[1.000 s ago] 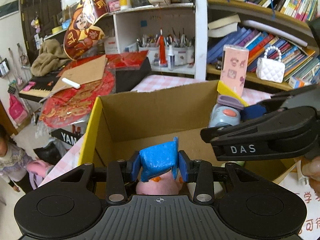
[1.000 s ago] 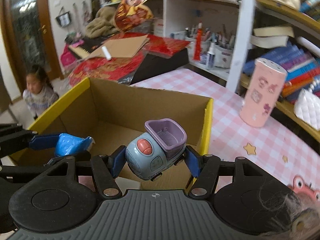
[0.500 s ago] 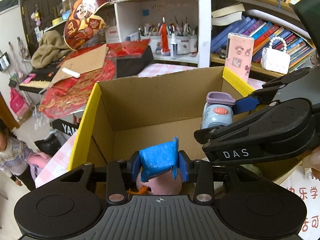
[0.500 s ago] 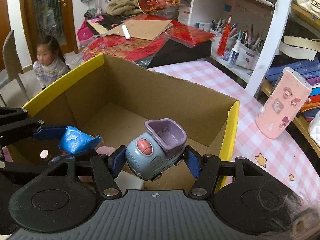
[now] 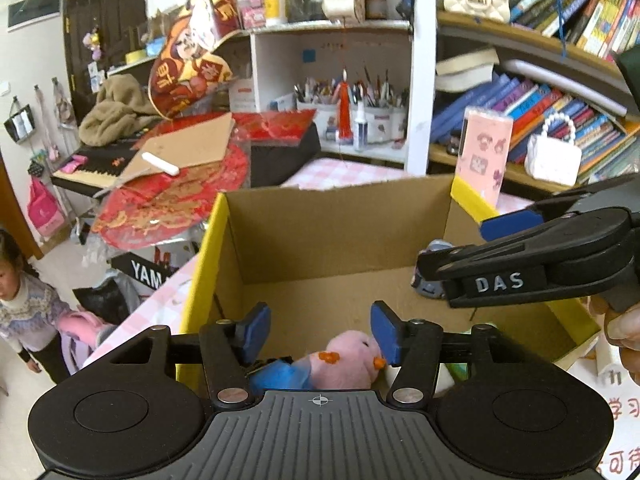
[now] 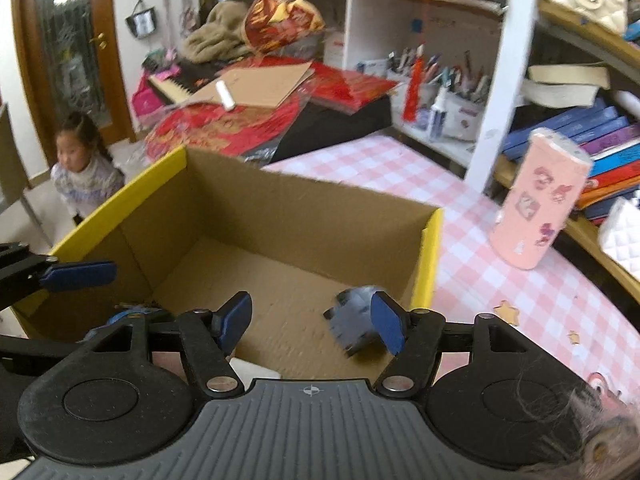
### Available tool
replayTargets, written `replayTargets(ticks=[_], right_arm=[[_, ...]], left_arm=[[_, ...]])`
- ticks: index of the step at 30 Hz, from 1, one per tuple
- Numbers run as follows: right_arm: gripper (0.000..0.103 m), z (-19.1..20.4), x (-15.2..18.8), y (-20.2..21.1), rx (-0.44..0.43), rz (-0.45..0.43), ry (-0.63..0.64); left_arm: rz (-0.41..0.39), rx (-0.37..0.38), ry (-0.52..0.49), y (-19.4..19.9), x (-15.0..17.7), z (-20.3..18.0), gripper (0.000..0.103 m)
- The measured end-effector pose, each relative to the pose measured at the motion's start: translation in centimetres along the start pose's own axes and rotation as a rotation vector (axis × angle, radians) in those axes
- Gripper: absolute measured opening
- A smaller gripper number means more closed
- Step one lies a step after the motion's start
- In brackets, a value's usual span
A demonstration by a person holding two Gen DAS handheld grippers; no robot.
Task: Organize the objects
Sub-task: 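Open the left gripper over the box while the right releases the toy car, then withdraw both open grippers from the box back toward the mat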
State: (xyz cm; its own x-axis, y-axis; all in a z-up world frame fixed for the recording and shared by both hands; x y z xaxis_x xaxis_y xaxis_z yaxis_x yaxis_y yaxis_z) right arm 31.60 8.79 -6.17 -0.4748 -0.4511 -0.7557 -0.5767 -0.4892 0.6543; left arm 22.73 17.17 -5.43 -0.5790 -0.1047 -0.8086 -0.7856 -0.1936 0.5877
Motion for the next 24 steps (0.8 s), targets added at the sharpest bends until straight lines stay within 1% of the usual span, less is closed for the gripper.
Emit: replayTargets(ticks=[7,9,10,11,15,20,24], right_arm=[[0.063,-0.2,0.4,3.5,0.063,-0.077,-0.095],[0.063,-0.1,0.6,4.6,0.089,-0.101,-0.111],[0.063,0.0,0.7,5.2,0.104,-0.114,-0.121],[0.063,0.0,0.9,5.8,0.120,-0.127,-0.131],[0.063,0.3,2.0,7.9,0.171,-0.163,-0.184],[0.063,1.3,4.1,9.8,0.218,-0.173,-0.227],[0.063,2.6,6.1,10.8,0.244,-0.155,-0.249]], left_arm=[[-0.041,0.004,0.029,2.4,-0.2,0.9,0.057],[-0.052,0.006,0.035,3.1,-0.1,1.2,0.060],[-0.057,0.006,0.037,3.5,0.0,1.4,0.064],[-0.061,0.005,0.039,3.8,0.1,1.5,0.065],[-0.065,0.003,0.044,5.1,0.8,2.1,0.066],[-0.056,0.004,0.049,6.4,2.2,2.9,0.070],[-0.037,0.011,0.047,7.1,3.4,3.3,0.071]])
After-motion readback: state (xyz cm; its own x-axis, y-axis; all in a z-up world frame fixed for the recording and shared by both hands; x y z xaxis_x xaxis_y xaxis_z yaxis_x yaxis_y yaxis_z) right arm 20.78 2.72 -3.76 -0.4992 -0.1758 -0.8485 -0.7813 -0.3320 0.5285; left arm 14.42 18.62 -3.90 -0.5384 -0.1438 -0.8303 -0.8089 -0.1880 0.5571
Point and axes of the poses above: each gripper's, at about its wrist camera, not at the fingertips, and y roughly against the way its jaws point, z to its left, x to its underside, the point moved 8 cm from there along -y, roughly the way its jaws point
